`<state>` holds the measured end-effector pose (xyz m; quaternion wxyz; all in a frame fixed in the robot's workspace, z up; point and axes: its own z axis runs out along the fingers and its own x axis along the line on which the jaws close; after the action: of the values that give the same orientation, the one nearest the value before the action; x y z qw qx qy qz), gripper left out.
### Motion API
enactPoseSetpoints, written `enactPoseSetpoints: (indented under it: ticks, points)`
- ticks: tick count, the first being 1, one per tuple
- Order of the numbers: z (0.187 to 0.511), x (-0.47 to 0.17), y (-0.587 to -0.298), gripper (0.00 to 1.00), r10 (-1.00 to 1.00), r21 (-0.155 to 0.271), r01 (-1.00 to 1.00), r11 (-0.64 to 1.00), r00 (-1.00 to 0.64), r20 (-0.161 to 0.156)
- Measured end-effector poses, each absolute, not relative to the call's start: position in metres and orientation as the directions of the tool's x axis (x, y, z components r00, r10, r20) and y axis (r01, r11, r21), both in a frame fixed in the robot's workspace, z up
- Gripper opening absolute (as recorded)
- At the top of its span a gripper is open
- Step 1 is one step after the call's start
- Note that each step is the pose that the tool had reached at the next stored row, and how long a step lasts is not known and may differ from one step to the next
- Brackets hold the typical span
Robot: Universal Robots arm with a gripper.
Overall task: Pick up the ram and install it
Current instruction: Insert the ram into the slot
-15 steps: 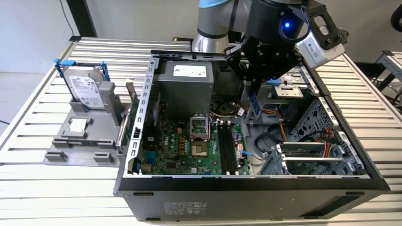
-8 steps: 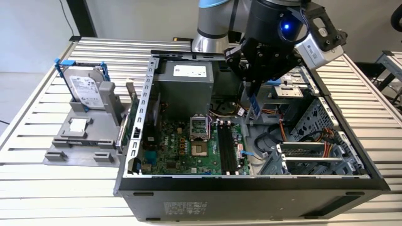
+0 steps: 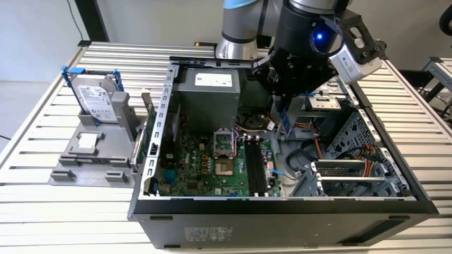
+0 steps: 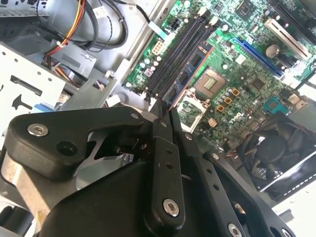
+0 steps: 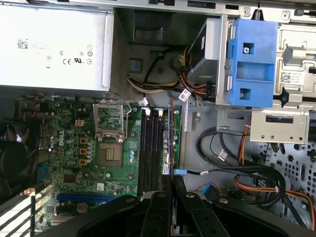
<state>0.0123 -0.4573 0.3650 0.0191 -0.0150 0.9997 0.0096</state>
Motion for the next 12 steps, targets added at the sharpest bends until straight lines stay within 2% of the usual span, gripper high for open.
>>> enactPoseSetpoints:
  ticks: [12]
  points:
    - [0.3559,0.0123,-0.4573,0.00,-0.030,0.018,-0.030,0.999,-0.999,-0.038]
